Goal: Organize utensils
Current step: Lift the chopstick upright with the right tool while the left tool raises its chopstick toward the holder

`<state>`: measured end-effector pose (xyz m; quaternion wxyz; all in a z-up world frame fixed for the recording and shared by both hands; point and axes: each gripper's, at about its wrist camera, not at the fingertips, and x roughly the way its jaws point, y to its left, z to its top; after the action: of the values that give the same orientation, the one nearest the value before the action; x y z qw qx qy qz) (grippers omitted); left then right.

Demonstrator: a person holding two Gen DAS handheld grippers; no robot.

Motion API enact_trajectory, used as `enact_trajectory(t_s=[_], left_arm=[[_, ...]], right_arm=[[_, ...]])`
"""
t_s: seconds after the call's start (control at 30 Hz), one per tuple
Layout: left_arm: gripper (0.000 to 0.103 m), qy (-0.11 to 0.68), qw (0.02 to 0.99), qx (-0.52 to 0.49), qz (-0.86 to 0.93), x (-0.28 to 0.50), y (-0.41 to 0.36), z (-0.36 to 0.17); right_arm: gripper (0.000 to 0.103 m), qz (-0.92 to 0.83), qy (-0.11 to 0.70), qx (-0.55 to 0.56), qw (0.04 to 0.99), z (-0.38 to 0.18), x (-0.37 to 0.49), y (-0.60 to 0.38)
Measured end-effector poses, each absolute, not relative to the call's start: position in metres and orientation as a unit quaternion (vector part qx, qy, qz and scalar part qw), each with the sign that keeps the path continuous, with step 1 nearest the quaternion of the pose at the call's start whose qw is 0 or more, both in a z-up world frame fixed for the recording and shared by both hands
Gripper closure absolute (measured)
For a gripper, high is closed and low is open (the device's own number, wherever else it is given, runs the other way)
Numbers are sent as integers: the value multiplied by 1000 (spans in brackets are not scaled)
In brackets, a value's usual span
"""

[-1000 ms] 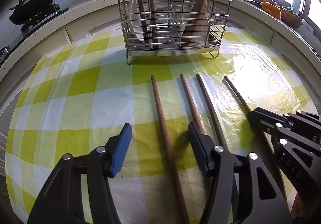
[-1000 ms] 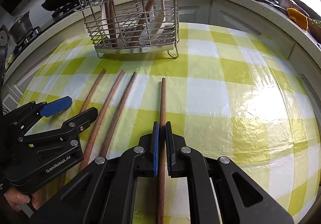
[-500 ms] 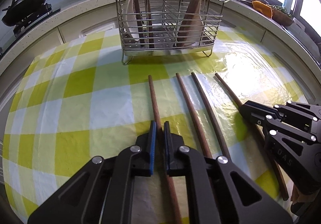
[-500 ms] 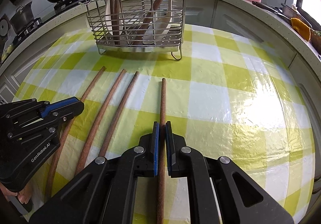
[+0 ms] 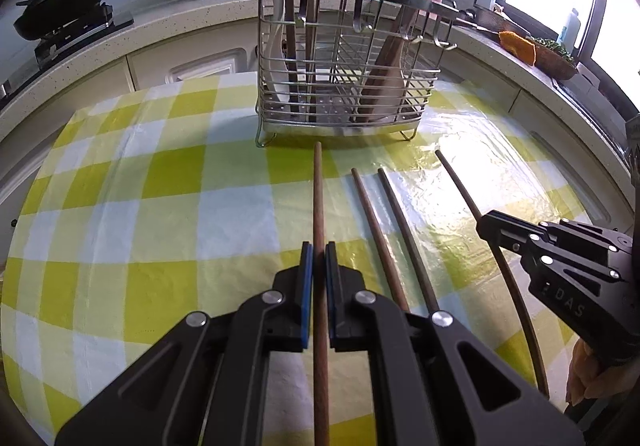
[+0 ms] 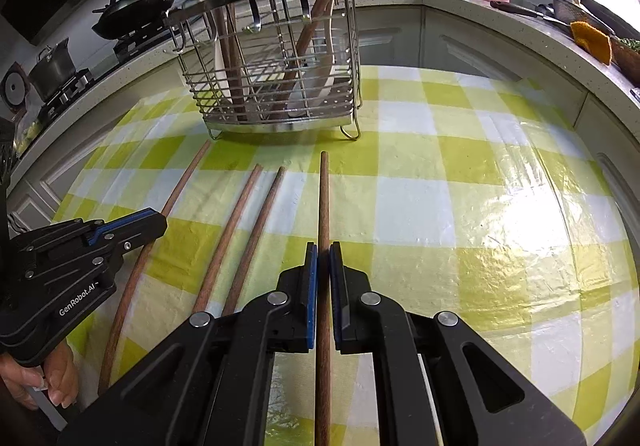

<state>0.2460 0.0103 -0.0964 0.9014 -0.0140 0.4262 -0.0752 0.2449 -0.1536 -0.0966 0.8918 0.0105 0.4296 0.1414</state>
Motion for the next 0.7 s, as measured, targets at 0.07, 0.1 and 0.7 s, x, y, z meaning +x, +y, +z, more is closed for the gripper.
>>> enact_trajectory(t_s=[0.07,0.1,0.7], left_arm=[[97,415,907,-16,-74,242,12,-87],[97,408,910,-16,-72,239,13,-82],[97,319,945,0,-72,192,10,2]], right_arm=[[96,146,416,13,897,-88,241,-154],[96,148,410,14,900,-83,240,-154],[96,171,323,22,930,-8,205,-155]])
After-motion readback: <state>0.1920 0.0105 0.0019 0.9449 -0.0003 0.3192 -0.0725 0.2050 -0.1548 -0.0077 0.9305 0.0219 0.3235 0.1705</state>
